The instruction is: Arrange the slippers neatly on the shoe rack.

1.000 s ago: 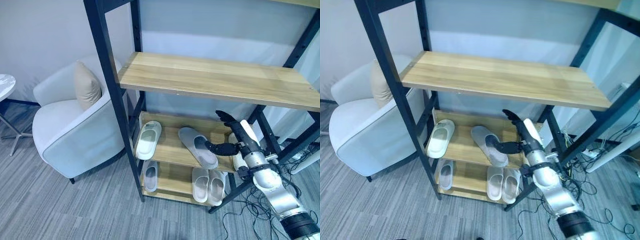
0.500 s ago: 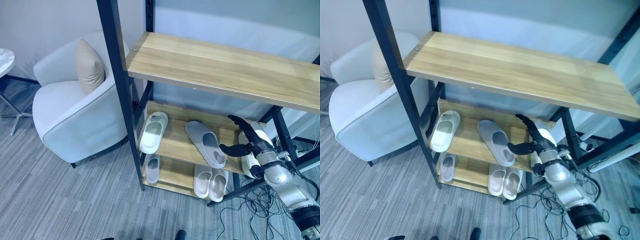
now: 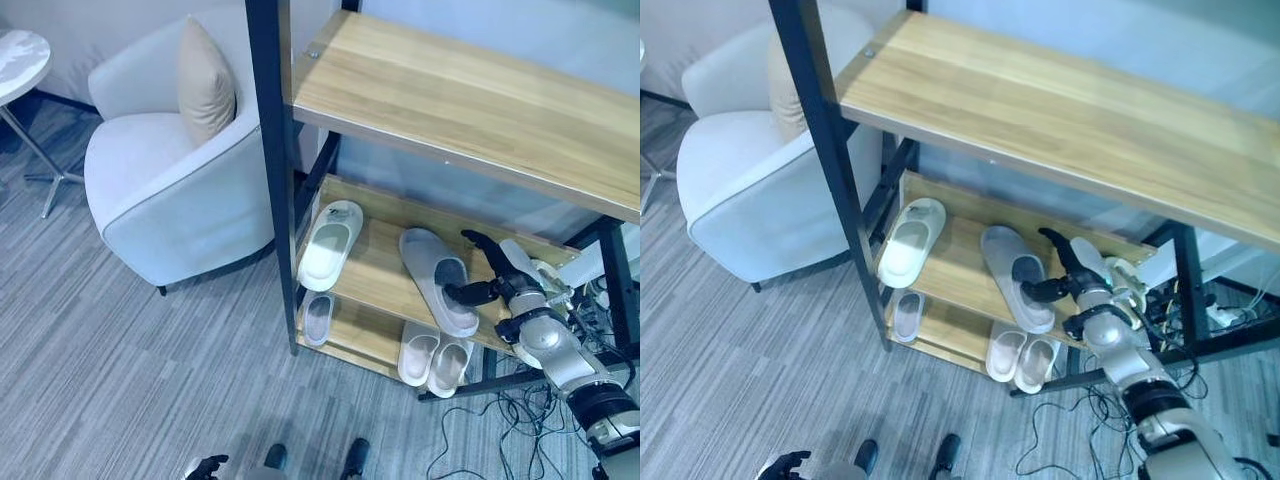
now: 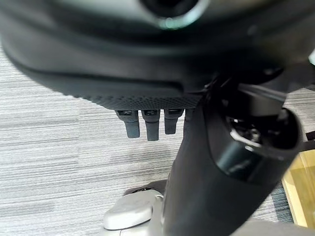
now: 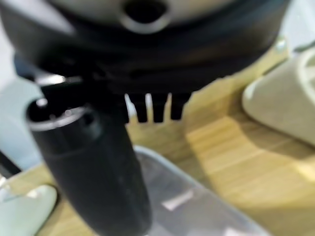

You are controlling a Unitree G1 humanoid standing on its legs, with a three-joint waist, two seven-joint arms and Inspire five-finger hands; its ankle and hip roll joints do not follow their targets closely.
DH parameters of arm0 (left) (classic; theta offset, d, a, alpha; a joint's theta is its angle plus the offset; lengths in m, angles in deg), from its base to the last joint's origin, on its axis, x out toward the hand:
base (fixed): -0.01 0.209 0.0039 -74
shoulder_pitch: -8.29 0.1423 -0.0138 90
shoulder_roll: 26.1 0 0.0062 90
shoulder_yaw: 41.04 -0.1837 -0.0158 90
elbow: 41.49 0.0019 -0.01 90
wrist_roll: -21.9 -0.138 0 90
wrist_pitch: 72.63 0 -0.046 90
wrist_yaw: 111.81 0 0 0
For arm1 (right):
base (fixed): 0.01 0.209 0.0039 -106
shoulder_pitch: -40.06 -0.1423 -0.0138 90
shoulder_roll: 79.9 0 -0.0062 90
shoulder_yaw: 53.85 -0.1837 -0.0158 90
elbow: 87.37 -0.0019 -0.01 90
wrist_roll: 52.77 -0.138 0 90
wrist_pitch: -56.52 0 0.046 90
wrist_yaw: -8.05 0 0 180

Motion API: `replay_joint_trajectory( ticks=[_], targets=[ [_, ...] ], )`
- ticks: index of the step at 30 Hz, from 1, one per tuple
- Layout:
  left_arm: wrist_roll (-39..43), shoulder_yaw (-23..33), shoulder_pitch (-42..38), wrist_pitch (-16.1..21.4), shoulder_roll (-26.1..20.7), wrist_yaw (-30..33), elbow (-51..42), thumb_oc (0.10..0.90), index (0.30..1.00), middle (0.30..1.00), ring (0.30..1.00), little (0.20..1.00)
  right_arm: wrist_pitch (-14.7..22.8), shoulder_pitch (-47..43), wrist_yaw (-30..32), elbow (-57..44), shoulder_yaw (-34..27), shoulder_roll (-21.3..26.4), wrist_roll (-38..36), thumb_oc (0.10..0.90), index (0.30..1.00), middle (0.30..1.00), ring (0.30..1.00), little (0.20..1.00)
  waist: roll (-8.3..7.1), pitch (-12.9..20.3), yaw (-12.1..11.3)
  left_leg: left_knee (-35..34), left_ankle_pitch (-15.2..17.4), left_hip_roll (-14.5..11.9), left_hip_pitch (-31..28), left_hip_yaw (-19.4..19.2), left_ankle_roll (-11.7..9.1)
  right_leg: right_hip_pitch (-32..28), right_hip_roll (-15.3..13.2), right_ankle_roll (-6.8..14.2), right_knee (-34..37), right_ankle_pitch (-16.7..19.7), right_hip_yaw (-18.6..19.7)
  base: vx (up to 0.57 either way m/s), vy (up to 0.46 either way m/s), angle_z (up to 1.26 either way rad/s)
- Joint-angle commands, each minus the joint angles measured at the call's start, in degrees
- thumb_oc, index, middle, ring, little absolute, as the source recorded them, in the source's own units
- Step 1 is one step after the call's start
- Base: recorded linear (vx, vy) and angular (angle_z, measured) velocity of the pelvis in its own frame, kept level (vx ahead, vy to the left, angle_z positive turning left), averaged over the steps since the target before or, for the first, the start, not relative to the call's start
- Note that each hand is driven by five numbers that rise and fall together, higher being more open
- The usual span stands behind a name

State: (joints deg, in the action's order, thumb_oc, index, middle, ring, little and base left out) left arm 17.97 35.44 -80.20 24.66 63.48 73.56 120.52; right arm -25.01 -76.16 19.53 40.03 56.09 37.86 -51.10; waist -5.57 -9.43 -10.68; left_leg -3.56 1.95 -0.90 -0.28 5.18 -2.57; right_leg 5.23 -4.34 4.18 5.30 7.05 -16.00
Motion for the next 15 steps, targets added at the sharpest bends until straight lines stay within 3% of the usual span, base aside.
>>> replay_joint_trajectory(
  ticks=[1, 5, 6, 8, 15],
  targets=[
    [0.3, -5.1, 0.0, 0.7, 2.9, -0.8, 3.1, 0.8, 0.9, 0.9, 0.9, 0.9, 2.3, -7.7, 4.8, -0.8, -1.5, 1.7, -0.9, 0.8, 0.9, 0.9, 0.9, 0.9, -0.44, 1.3, -1.6, -1.4, -3.8, 1.5, 4.4, -3.9, -2.0, 0.9, -0.6, 5.1, -3.9, -4.2, 1.2, 0.01, 0.016, 0.14],
    [0.9, -5.7, -0.5, 0.8, 3.2, -0.8, 2.8, 0.8, 0.9, 0.9, 0.9, 0.9, 2.3, -8.8, 5.4, 0.1, -1.3, 1.2, -1.4, 0.8, 0.9, 0.9, 0.9, 0.9, -0.22, 1.1, -1.8, -1.4, -3.9, 1.6, 5.1, -3.4, -2.0, 1.4, -0.8, 5.1, -4.0, -4.2, 1.0, 0.02, 0.012, 0.05],
    [1.1, -5.9, -0.7, 0.8, 3.3, -0.7, 2.7, 0.8, 0.9, 0.9, 0.9, 0.9, 2.3, -9.1, 5.6, 0.3, -1.2, 1.0, -1.6, 0.755, 0.832, 0.832, 0.832, 0.832, -0.19, 1.1, -1.8, -1.4, -3.9, 1.6, 5.2, -3.3, -2.0, 1.5, -0.8, 5.0, -4.0, -4.3, 1.0, 0.03, 0.007, 0.07],
    [1.2, -6.2, -0.9, 0.8, 3.5, -0.7, 2.5, 0.8, 0.9, 0.9, 0.9, 0.9, 2.2, -9.4, 5.8, 0.2, -1.1, 0.9, -1.6, 0.4, 0.3, 0.3, 0.3, 0.3, -0.11, 1.1, -1.8, -1.4, -3.9, 1.7, 5.3, -3.1, -1.9, 1.6, -0.8, 5.0, -4.1, -4.4, 0.9, 0.02, 0.001, 0.07],
    [1.4, -6.7, -1.4, 0.8, 3.8, -0.7, 1.6, 0.8, 0.9, 0.9, 0.9, 0.9, 2.3, -8.9, 5.9, -2.0, -1.2, 0.7, -1.3, 0.4, 0.3, 0.3, 0.3, 0.3, 0.11, 1.4, -1.5, -1.4, -3.6, 1.7, 5.2, -2.9, -1.8, 1.3, -0.9, 4.9, -4.0, -4.7, 0.8, 0.0, -0.001, 0.01]
  ],
)
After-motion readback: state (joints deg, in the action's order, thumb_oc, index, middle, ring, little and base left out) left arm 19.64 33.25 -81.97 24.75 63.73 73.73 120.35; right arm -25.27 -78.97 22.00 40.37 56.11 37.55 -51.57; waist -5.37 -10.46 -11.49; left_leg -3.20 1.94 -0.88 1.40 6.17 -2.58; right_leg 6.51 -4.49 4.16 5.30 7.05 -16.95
